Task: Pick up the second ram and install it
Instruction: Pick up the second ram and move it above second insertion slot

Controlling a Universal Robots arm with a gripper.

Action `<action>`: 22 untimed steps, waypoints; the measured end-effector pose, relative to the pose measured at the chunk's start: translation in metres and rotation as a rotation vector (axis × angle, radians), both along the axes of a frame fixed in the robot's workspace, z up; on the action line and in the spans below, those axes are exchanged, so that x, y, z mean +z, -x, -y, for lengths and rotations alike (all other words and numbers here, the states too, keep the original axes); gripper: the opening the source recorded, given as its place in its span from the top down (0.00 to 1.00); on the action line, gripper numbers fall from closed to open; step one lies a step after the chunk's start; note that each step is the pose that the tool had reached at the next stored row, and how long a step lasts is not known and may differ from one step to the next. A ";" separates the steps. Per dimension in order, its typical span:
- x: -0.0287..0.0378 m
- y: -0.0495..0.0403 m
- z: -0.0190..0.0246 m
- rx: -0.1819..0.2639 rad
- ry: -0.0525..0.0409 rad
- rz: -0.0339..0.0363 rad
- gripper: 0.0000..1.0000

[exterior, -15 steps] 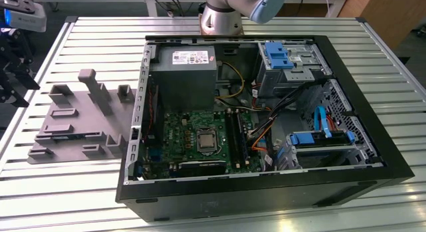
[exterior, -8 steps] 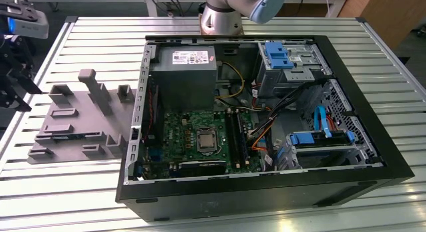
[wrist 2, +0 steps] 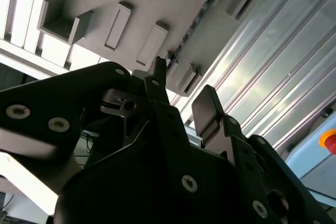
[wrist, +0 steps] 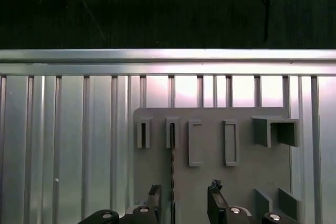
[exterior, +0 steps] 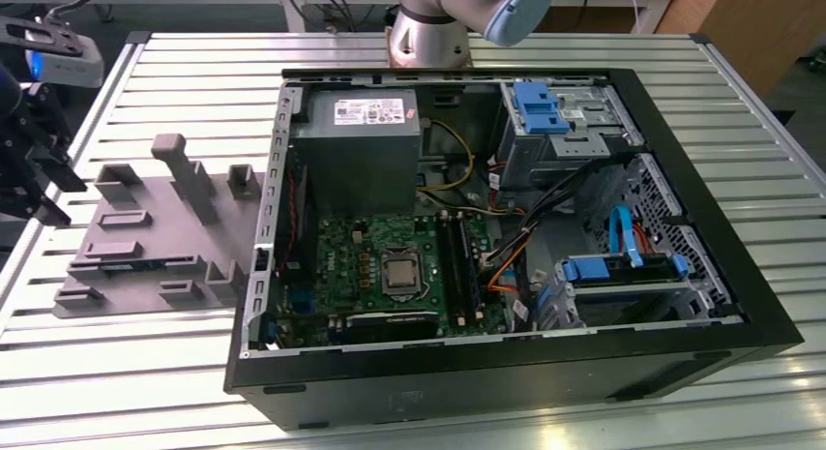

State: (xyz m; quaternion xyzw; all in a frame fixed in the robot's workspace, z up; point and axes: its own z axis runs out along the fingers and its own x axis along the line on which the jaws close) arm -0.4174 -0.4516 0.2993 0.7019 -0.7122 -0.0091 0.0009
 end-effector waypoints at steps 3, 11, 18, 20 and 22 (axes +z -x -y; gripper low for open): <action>-0.0056 0.0000 0.0000 0.004 -0.0001 0.0001 0.53; -0.0201 0.0000 0.0001 -0.005 0.0007 0.0001 0.53; -0.0255 0.0001 0.0005 -0.005 0.0008 -0.0002 0.53; -0.0272 0.0001 0.0005 -0.005 0.0005 0.0003 0.53; -0.0307 0.0000 0.0010 -0.005 0.0007 0.0000 0.53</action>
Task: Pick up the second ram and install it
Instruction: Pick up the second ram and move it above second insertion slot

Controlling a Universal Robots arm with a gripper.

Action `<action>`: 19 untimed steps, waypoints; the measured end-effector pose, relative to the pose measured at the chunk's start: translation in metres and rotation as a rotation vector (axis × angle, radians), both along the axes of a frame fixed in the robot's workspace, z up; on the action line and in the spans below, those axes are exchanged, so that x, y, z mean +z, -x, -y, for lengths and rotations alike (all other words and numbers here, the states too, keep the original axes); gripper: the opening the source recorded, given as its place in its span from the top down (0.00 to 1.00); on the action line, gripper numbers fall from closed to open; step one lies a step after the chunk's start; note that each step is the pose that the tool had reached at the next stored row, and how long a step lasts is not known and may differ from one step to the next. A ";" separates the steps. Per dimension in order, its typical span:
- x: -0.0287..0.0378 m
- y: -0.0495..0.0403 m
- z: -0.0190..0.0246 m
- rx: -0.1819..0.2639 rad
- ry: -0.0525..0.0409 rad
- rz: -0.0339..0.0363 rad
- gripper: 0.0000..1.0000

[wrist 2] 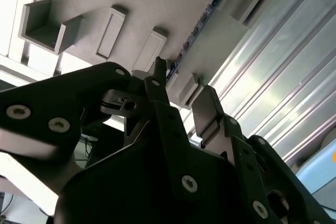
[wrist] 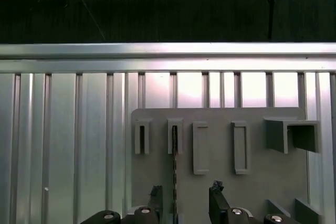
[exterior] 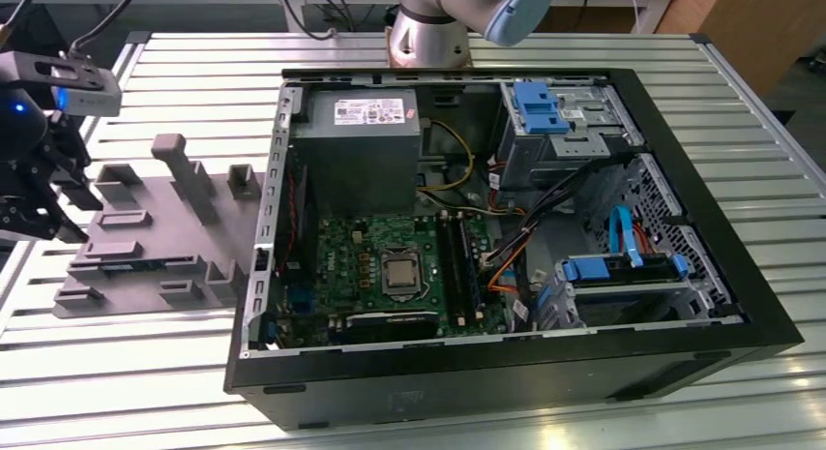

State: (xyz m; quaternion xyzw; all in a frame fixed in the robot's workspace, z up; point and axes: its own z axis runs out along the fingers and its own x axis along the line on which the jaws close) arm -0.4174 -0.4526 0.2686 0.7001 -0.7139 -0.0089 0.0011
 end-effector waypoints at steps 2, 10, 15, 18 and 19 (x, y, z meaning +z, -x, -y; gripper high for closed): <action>-0.0036 0.0001 0.0005 0.000 0.0000 0.0000 0.53; -0.0182 0.0001 0.0012 0.000 0.0000 0.0000 0.53; -0.0273 0.0000 0.0021 0.000 0.0000 0.0001 0.53; -0.0315 0.0001 0.0028 0.000 0.0000 0.0000 0.53; -0.0315 0.0001 0.0028 0.000 0.0001 -0.0001 0.53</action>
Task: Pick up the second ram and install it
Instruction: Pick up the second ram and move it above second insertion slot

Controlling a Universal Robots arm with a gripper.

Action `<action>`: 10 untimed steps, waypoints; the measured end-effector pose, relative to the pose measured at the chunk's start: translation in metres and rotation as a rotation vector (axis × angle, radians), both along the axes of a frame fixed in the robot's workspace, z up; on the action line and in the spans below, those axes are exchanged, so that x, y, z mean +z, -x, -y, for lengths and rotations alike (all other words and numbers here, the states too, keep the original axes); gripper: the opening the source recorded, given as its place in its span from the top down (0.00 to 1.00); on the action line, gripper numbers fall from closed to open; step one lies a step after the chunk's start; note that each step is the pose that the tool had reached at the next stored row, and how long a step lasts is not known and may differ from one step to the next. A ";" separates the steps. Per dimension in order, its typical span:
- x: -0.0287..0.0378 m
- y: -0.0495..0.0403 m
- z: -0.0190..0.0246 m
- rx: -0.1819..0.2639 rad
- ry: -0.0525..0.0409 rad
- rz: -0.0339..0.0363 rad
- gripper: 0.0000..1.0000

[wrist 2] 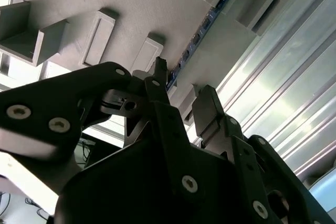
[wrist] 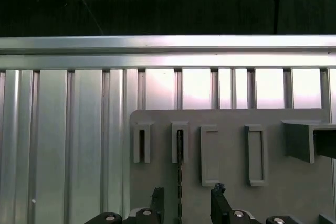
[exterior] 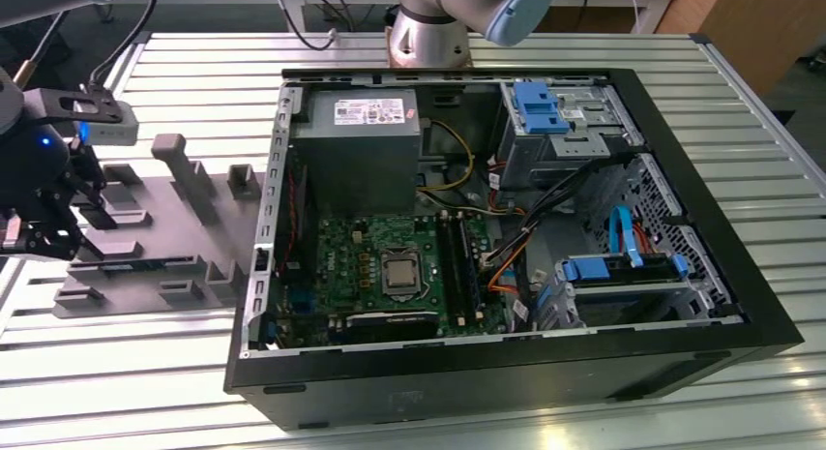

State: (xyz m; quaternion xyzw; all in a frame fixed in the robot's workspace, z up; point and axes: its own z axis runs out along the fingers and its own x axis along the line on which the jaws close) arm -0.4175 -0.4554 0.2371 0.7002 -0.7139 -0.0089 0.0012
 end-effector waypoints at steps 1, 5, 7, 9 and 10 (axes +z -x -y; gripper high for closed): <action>0.0000 0.0000 0.0000 0.000 0.0001 -0.0001 0.53; -0.0014 -0.0001 0.0000 0.000 -0.0003 0.0005 0.53; -0.0035 -0.0002 0.0002 0.000 0.0000 0.0001 0.53; -0.0060 -0.0013 0.0002 0.000 -0.0001 0.0002 0.53; -0.0072 -0.0021 0.0002 0.000 0.0000 0.0001 0.53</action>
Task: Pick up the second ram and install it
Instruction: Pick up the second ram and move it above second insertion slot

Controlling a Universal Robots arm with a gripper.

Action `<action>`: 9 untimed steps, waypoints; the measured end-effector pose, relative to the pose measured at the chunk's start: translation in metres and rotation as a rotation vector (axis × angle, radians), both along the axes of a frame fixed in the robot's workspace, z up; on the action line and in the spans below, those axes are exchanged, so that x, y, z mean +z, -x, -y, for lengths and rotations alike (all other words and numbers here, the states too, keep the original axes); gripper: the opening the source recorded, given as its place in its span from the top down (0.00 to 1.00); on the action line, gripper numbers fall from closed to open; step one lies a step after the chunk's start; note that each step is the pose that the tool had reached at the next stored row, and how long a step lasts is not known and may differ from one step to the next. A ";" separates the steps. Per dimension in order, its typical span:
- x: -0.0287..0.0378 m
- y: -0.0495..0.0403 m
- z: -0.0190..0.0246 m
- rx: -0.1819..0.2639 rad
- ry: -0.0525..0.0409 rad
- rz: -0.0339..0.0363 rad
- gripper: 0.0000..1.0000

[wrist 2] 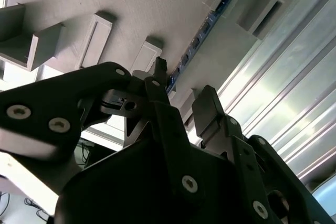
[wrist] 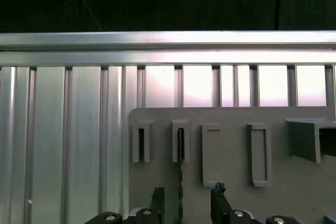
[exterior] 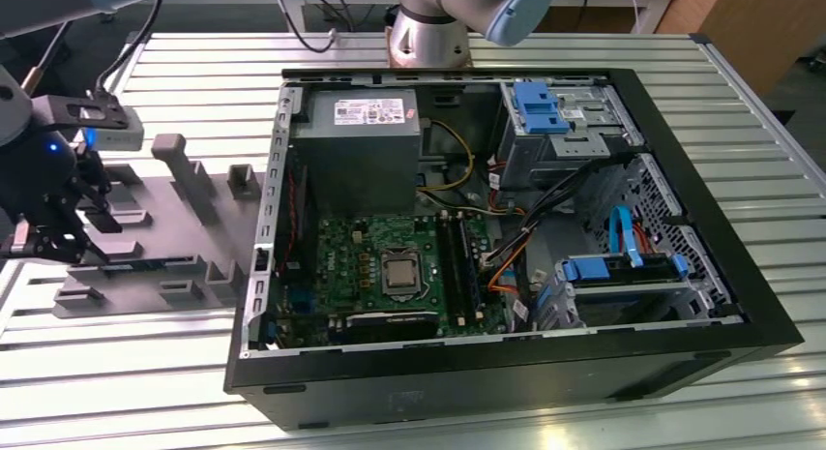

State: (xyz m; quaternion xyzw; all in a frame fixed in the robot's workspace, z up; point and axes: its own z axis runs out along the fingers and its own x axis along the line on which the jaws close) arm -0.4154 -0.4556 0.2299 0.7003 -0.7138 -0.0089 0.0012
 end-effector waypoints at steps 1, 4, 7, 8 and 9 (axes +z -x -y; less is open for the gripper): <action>-0.0015 -0.0005 0.0000 0.000 -0.0001 0.0001 0.53; -0.0068 -0.0011 0.0005 0.000 0.0000 0.0001 0.53; -0.0118 -0.0012 0.0008 0.000 -0.0001 0.0001 0.53; -0.0134 -0.0012 0.0009 0.000 -0.0001 0.0001 0.53; -0.0150 -0.0012 0.0009 0.000 0.0000 0.0000 0.53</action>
